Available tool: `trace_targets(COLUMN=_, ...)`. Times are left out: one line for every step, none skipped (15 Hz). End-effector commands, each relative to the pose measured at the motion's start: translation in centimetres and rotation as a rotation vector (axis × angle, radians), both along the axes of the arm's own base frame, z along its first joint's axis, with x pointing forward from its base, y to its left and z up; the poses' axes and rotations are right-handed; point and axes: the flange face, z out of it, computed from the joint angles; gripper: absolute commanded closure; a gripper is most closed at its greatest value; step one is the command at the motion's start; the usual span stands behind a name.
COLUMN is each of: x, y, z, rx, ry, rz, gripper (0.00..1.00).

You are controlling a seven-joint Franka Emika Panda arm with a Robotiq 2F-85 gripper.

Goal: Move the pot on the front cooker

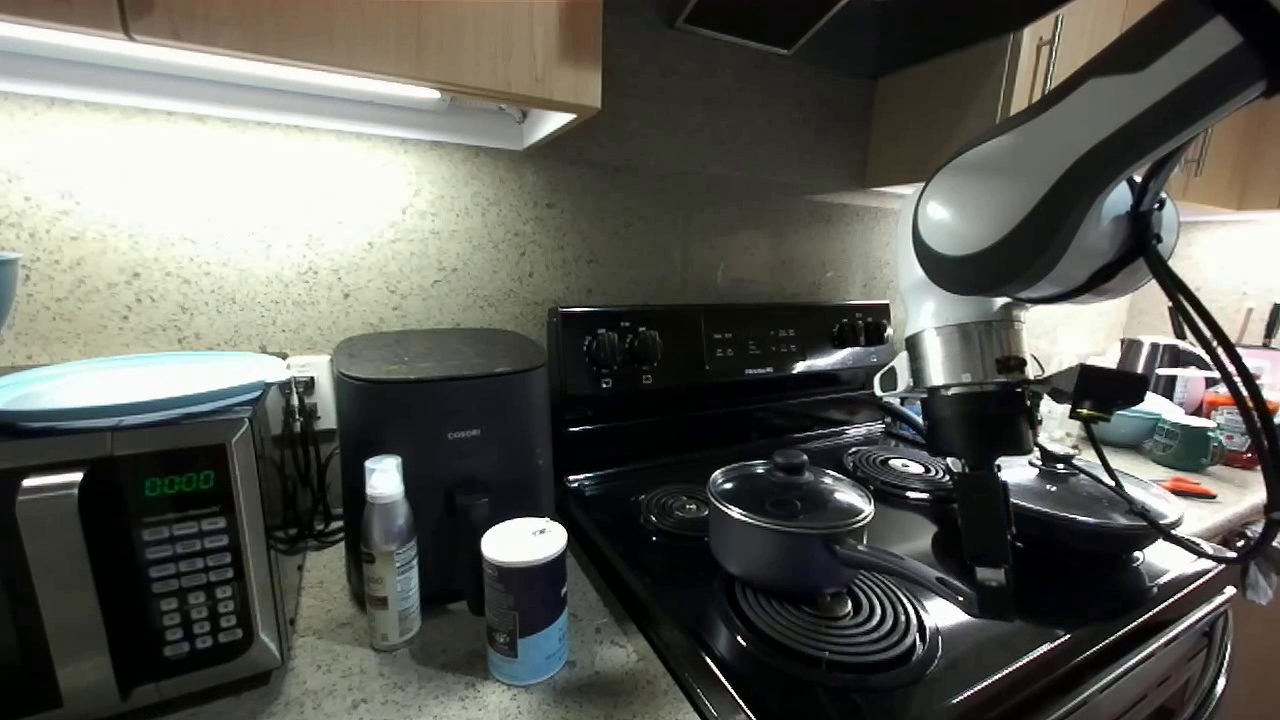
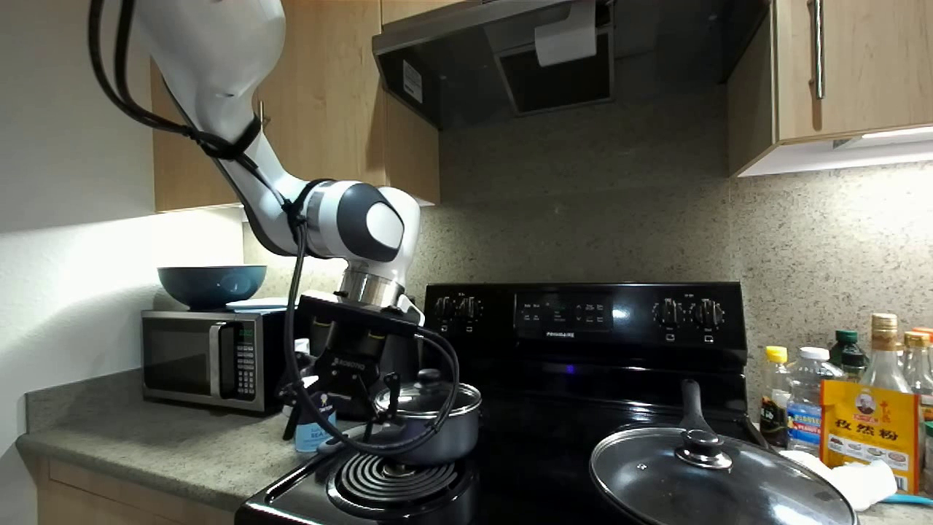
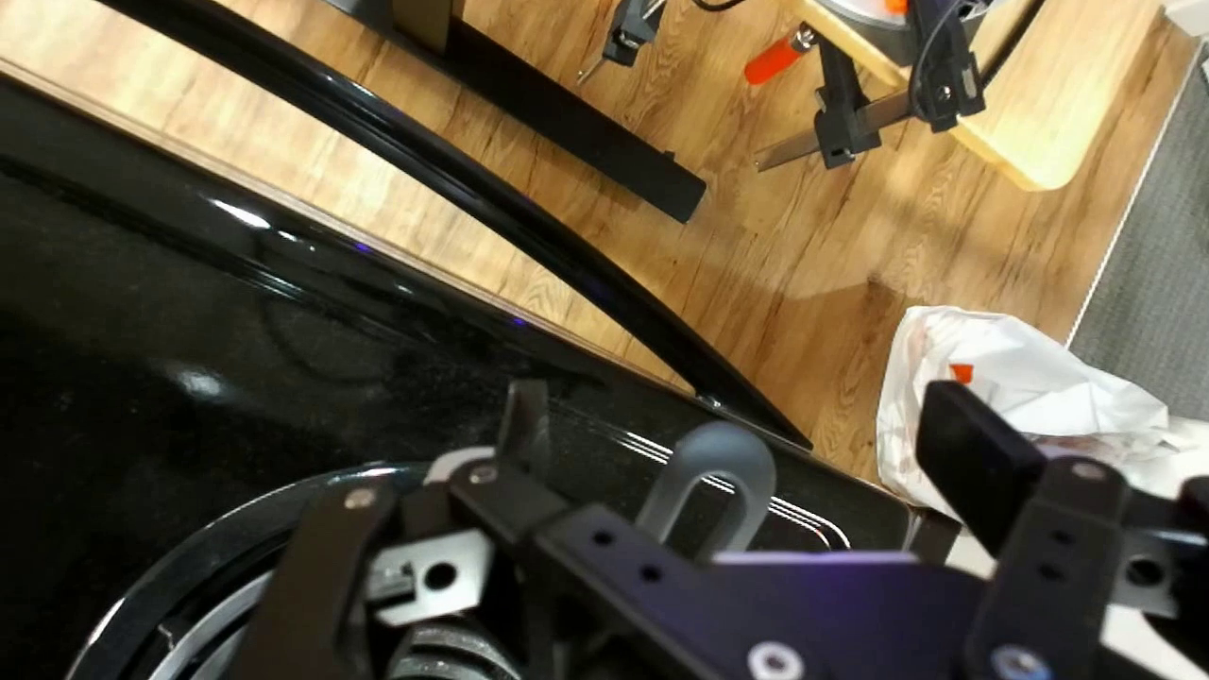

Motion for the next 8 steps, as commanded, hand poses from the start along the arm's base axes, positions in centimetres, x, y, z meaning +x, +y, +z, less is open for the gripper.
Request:
trace_targets(x=0.4, y=0.2, z=-0.1, rx=0.026, ry=-0.054, rz=-0.026, gripper=0.00)
trace_targets(x=0.7, y=0.3, z=-0.1, rx=0.035, ry=-0.081, rz=-0.042, gripper=0.00)
trace_targets(x=0.9, y=0.4, z=-0.2, rx=0.049, ry=-0.106, rz=-0.058, gripper=0.00)
trace_targets(x=1.2, y=0.4, z=-0.2, rx=0.059, ry=-0.131, rz=-0.070, gripper=0.00)
trace_targets(x=1.5, y=0.5, z=-0.3, rx=0.069, ry=-0.152, rz=-0.086, gripper=0.00)
trace_targets(x=1.7, y=0.5, z=-0.4, rx=0.070, ry=-0.163, rz=-0.097, gripper=0.00)
trace_targets(x=1.9, y=0.4, z=-0.6, rx=0.050, ry=-0.166, rz=-0.128, gripper=0.00)
trace_targets(x=2.0, y=0.2, z=0.0, rx=0.051, ry=-0.146, rz=-0.082, gripper=0.00)
